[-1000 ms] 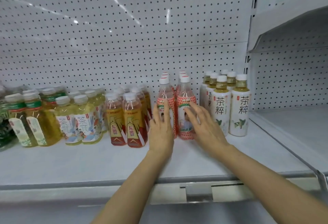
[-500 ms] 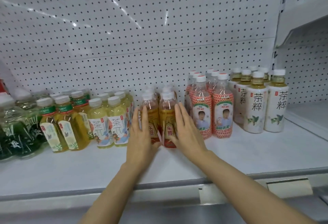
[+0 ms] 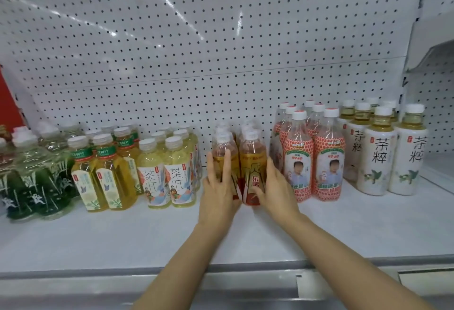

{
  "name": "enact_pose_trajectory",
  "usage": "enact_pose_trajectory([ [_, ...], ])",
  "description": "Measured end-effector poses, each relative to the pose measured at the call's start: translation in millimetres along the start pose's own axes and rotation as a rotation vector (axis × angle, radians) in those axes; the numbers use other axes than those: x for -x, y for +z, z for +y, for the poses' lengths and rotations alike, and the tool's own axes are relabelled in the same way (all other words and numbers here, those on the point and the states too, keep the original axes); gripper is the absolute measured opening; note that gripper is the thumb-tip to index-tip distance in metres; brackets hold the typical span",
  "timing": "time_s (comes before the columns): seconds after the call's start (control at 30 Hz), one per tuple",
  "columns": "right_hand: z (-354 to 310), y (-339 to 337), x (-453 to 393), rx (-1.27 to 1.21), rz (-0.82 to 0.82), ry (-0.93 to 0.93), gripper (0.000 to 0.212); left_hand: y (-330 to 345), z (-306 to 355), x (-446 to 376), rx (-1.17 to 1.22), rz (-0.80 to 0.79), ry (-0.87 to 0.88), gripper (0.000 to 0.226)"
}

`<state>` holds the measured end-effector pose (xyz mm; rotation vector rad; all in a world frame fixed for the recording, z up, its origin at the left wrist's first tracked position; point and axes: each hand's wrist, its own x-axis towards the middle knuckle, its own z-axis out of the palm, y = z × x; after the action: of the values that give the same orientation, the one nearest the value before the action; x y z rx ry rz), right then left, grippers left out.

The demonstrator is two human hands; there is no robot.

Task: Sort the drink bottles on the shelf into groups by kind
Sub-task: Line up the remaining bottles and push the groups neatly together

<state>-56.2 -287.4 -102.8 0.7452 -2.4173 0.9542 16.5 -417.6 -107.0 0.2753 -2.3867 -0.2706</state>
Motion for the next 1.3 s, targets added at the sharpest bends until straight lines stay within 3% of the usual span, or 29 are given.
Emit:
enact_pose_trajectory([
  [0.13, -8, -1, 4, 0.141, 0.119, -0.076, 0.101, -11, -14, 5, -0.058, 0.002, 0.064, 0.135],
  [0.27, -28, -1, 7, 0.263, 0.238, -0.209, 0.095, -27, -43, 14, -0.218, 0.086, 0.106, 0.119],
  [0.5, -101, 43, 12, 0.303, 0.254, -0.537, 0.081, -58, -140, 10, -0.409, 0.172, 0.066, 0.126],
  [0.7, -152, 99, -2, 0.452, 0.109, -0.470, 0.110, -73, -196, -5, -0.425, 0.110, 0.149, 0.123],
  [1.0, -169, 118, 1, 0.541, 0.190, -0.310, 0.091, -76, -200, -13, -0.273, 0.074, 0.218, 0.110],
  [1.13, -205, 127, 6, 0.496, 0.188, -0.404, 0.093, -92, -224, -4, -0.250, 0.122, 0.281, 0.113],
  [1.3, -259, 161, 6, 0.438, 0.166, -0.503, 0.080, -125, -291, 10, -0.332, 0.181, 0.091, 0.116],
])
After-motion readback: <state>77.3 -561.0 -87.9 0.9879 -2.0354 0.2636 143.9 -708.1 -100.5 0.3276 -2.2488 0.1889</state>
